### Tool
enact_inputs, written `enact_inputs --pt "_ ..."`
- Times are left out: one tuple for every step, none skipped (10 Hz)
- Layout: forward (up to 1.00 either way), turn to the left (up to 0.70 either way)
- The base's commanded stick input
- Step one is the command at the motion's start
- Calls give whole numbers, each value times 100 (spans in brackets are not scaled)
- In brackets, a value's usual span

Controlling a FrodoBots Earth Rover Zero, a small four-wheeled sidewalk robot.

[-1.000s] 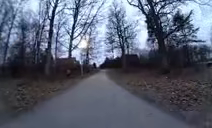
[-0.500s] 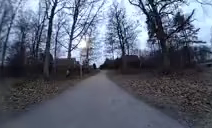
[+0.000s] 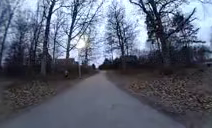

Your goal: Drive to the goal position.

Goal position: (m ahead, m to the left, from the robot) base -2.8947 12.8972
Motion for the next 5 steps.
enact_inputs --pt "70 0" --pt "70 0" --pt "70 0" --pt "70 0" --pt "70 0"
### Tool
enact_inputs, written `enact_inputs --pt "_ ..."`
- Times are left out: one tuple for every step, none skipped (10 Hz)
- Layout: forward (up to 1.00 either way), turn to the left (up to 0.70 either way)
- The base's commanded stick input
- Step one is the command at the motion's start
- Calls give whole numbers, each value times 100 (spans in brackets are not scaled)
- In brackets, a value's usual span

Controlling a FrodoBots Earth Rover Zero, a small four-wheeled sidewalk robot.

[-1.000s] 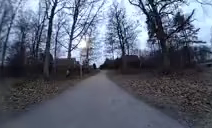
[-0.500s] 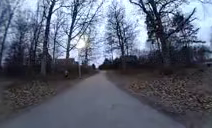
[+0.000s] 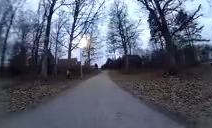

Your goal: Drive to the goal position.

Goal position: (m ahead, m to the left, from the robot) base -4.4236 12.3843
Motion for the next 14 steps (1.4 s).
enact_inputs --pt "70 0" --pt "70 0" --pt "70 0" --pt "70 0" --pt "70 0" --pt "70 0" --pt "70 12" --pt "70 28" --pt "70 21" --pt "70 0" --pt "70 0" --pt "70 0" --pt "70 0" --pt "70 6"
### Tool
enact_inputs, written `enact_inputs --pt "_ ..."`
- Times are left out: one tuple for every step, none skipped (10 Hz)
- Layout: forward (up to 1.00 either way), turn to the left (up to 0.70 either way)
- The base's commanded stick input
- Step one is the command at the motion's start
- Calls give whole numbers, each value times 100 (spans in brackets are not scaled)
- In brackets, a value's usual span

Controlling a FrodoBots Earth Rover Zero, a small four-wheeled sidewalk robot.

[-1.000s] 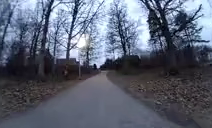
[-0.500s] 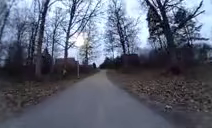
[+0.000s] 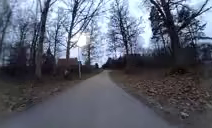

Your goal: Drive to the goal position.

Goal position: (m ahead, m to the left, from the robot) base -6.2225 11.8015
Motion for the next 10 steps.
enact_inputs --pt "70 19" --pt "70 32" --pt "70 0" --pt "70 0" --pt "70 0" --pt "70 0" --pt "70 0" --pt "70 0" --pt "70 0" --pt "70 0"
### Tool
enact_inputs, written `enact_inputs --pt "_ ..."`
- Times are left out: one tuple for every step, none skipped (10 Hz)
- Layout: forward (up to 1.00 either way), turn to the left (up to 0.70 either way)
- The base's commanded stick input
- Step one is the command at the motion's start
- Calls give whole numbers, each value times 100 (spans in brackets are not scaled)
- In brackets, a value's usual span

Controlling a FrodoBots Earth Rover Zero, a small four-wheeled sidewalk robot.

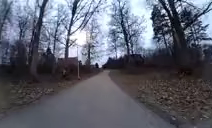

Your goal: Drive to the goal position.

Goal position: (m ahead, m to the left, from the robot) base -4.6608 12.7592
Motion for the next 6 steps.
enact_inputs --pt "70 0" --pt "70 0" --pt "70 0" --pt "70 0" --pt "70 0" --pt "70 0"
